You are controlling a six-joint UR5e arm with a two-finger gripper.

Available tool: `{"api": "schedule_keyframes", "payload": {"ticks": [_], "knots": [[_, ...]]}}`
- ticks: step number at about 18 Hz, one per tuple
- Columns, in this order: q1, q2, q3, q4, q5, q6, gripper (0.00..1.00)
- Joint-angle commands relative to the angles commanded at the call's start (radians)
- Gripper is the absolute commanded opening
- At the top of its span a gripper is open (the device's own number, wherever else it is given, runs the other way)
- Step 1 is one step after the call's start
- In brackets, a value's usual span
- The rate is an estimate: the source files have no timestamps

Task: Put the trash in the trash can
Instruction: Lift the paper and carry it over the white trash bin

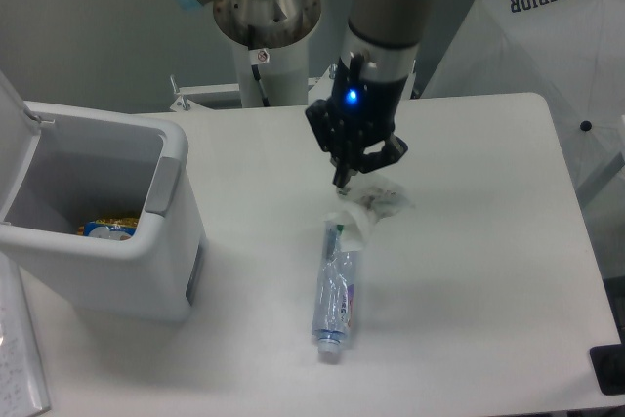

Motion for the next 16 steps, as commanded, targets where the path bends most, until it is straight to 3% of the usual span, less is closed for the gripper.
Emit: {"api": "schedule_keyframes", "payload": {"ticks": [6, 10, 15, 16], "knots": [[-0.126, 0.091, -0.011, 0.011, -0.106, -0.123, 0.0], [-0.221, 0.095, -0.02, 0.011, -0.175, -0.175, 0.0], [-0.33, 0.092, -0.06, 0.011, -0.181, -0.187, 0.0], [-0.337, 0.088, -0.064, 0.012, -0.181, -0.187, 0.06]]}}
